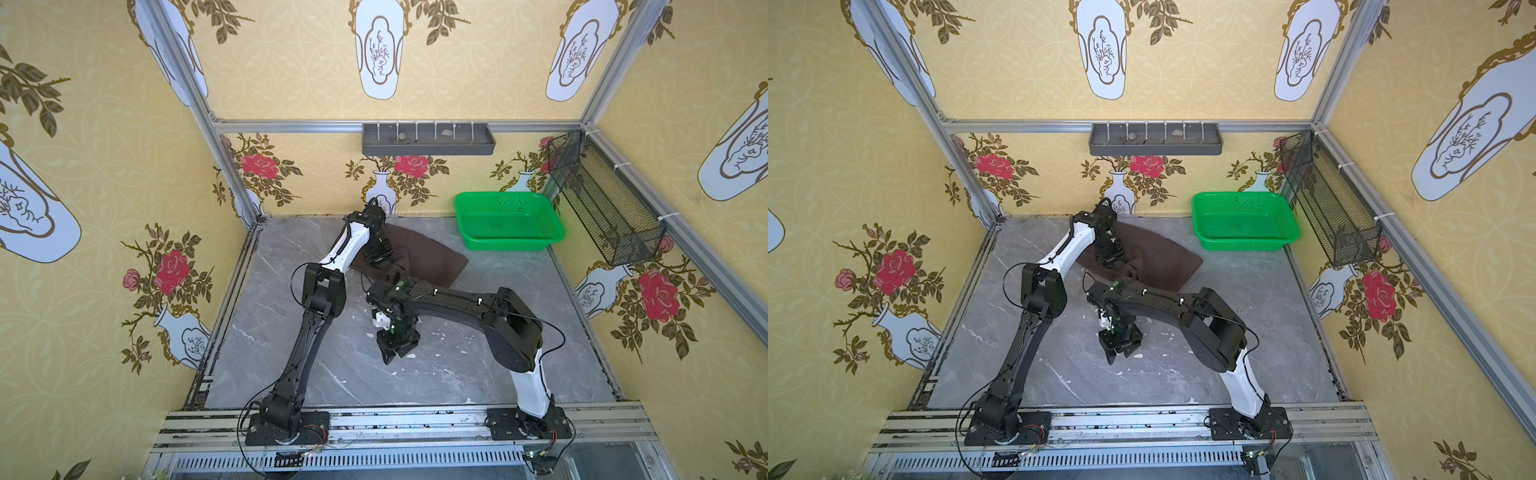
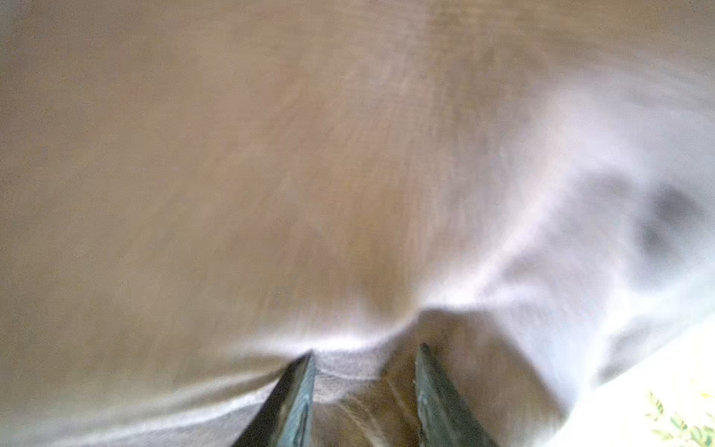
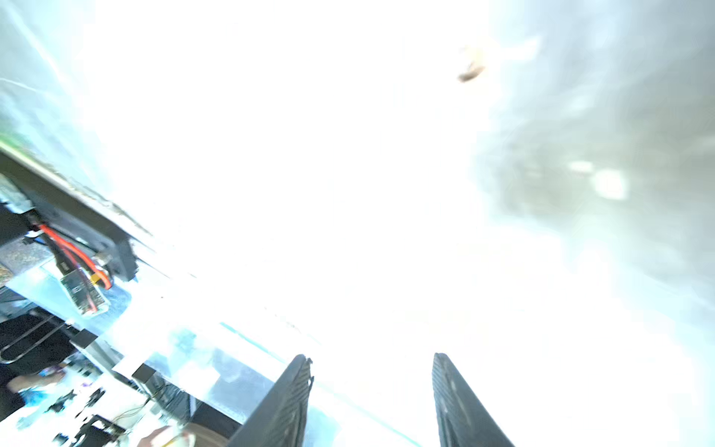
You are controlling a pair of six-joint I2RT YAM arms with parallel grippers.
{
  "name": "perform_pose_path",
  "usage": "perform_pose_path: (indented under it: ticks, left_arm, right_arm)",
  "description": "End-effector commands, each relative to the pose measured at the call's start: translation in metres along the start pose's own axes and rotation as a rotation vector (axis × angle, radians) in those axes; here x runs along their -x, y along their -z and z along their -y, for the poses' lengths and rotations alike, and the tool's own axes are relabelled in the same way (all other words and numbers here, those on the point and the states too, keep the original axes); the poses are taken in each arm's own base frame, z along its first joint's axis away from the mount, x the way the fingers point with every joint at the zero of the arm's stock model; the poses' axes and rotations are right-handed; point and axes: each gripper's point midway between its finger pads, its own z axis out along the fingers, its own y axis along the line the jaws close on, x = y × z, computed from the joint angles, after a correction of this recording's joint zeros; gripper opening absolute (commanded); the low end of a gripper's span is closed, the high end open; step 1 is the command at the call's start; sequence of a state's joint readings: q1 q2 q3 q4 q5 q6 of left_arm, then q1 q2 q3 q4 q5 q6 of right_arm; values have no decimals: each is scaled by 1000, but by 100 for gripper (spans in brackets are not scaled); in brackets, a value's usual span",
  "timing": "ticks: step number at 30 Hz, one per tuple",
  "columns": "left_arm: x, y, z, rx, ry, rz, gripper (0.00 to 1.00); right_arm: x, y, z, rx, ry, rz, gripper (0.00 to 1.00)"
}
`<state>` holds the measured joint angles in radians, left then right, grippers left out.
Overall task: Roll up the long pants
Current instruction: Adjust the long pant at the center of the board.
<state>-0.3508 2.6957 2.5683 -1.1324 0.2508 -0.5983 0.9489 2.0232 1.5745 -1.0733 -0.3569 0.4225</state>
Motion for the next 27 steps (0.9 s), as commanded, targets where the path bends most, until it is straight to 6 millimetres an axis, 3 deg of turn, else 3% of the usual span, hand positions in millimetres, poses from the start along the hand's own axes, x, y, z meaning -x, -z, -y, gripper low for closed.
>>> perform_pose_path:
  ticks: [1,6,10,14,19,21,23,27]
  left_arm:
    - [32,14,-14,5,-60,145,45]
    - [3,55,-43,9,-63,115,45]
    - [-32,75,-55,22,-90,77,45]
    - [-46,86,-75,37,-42,85,44]
    - [-53,111,-93,26,17,112,44]
    - [-57,119,-103,38,25,114,44]
    - [-62,124,-116,61,30,109,44]
    - [-66,124,-138,78,70,102,44]
  right_arm:
    - [15,37,20,-5,-25,82,51]
    - [74,105,72,36,-79,255,48]
    - [129,133,143,21,-157,347,36]
    - [170,128,212,5,-249,379,0]
    - [184,102,287,-12,-389,375,0]
    - [185,95,302,-21,-412,373,0]
    - [181,82,303,-15,-419,348,0]
    - [169,57,266,-3,-362,303,0]
